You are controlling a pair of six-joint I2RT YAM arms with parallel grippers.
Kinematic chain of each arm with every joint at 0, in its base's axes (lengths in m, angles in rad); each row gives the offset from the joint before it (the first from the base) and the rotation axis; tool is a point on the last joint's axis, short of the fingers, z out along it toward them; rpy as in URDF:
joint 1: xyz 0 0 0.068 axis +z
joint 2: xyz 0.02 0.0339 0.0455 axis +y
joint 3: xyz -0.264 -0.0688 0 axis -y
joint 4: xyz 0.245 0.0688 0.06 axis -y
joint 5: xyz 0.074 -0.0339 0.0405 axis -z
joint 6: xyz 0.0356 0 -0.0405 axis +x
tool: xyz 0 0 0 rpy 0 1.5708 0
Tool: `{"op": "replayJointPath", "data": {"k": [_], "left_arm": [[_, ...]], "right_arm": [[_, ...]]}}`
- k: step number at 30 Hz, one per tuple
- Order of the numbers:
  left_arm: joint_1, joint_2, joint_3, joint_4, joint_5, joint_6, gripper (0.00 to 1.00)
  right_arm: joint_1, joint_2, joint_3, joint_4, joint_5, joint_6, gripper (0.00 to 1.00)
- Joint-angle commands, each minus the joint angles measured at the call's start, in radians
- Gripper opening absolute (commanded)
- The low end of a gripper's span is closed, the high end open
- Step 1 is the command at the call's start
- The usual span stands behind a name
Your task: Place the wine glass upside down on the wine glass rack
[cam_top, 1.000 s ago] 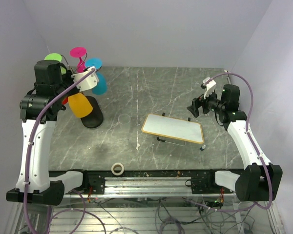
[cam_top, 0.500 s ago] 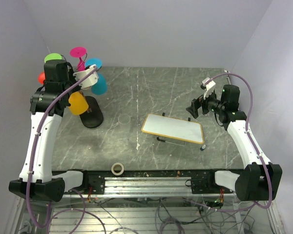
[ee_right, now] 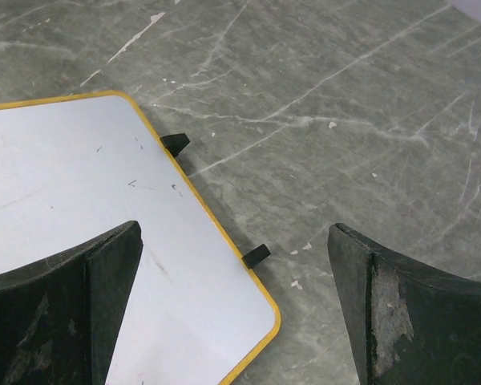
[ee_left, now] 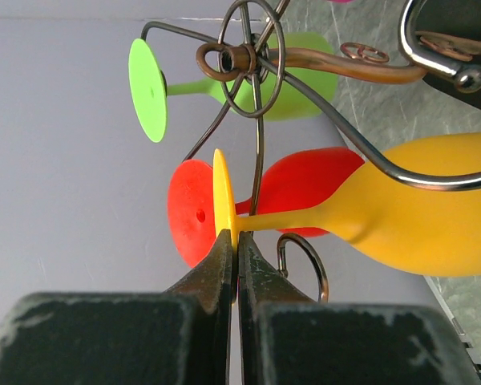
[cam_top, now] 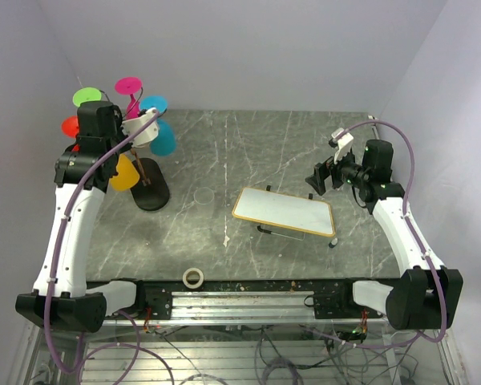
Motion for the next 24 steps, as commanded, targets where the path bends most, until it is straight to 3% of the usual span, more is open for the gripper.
{"op": "replayJointPath", "data": {"k": [1, 24], "left_arm": [[0.006, -0.033, -0.002, 0.035, -0.051, -0.006, 0.07], [0.012, -0.066, 0.029, -0.063, -0.051, 0.015, 0.07]], "right_arm": [[-0.007, -0.002, -0.019, 0.022, -0.007, -0.015, 1.0], [-0.009, -0.001, -0.027, 0.024, -0.007, -0.025, 1.0]]}}
